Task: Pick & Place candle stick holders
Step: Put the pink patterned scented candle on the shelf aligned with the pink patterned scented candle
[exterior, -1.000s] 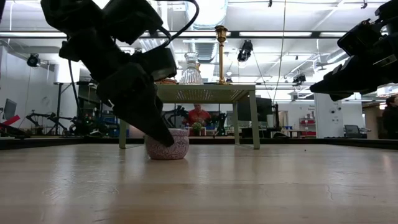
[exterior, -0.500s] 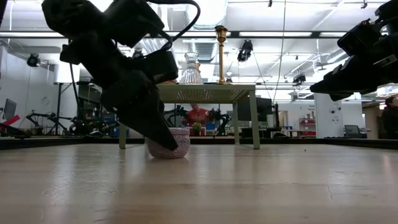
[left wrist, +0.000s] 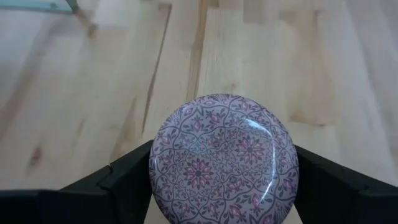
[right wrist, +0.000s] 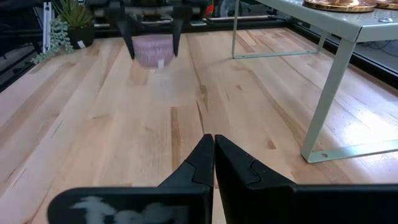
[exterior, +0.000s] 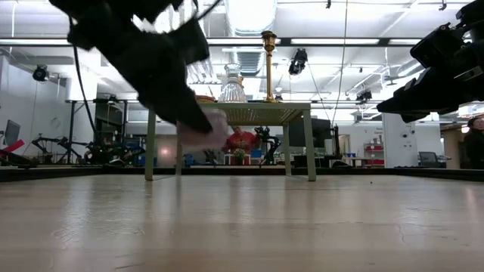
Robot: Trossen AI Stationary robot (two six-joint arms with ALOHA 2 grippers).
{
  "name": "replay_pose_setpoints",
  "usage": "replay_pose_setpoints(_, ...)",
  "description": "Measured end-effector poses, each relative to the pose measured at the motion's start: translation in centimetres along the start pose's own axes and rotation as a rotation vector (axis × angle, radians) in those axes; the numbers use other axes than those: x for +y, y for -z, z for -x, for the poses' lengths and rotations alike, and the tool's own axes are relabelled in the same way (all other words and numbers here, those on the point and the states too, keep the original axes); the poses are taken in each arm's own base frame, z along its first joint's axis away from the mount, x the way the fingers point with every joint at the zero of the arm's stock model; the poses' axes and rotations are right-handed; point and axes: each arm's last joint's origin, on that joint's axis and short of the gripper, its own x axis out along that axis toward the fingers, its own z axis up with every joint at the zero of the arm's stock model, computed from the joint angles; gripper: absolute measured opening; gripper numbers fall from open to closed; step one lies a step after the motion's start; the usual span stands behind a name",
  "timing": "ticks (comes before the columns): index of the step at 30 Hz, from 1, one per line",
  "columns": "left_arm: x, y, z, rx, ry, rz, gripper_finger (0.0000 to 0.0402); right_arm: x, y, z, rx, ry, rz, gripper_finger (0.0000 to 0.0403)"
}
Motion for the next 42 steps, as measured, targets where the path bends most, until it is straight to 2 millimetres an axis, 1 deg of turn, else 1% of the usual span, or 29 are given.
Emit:
replay_pose_setpoints(4, 0.2, -0.9, 2.2, -0.027, 0.003, 0.0, 0.0308, 0.0, 0.0, 0.0, 0.0, 0.0, 0.0, 0.0008)
replay_pose_setpoints(10, 0.7, -2.5, 6.0, -0.07, -0.002, 0.006, 0.0309, 0.0, 0.0, 0.0, 0.001, 0.0, 0.0, 0.0008)
replay_pose_setpoints(18, 1.9, -4.2, 10.5, -0.076, -0.088, 0.023, 0.0309, 0.0, 0.0, 0.0, 0.0, -0.001, 0.0, 0.0008)
replay_pose_setpoints(21, 2.4, -4.7, 11.7, -0.089, -0.107, 0.03, 0.0309, 0.0, 0.0, 0.0, 0.0, -0.001, 0.0, 0.0008)
replay_pose_setpoints(26, 3.2, -5.9, 13.1, -0.124, -0.129, 0.024, 0.0309, 0.0, 0.0, 0.0, 0.0, 0.0, 0.0, 0.0008)
replay_pose_setpoints(31, 4.2, -7.1, 14.1, -0.141, -0.165, 0.035, 0.0309, 0.0, 0.0, 0.0, 0.0, 0.0, 0.0, 0.0008)
replay_pose_setpoints(35, 5.2, -7.5, 14.4, -0.131, -0.208, 0.049, 0.031, 0.0, 0.0, 0.0, 0.0, 0.0, 0.0, 0.0008)
replay_pose_setpoints(42, 6.8, -7.8, 14.9, -0.133, -0.364, 0.129, 0.031, 0.0, 0.0, 0.0, 0.0, 0.0, 0.0, 0.0008)
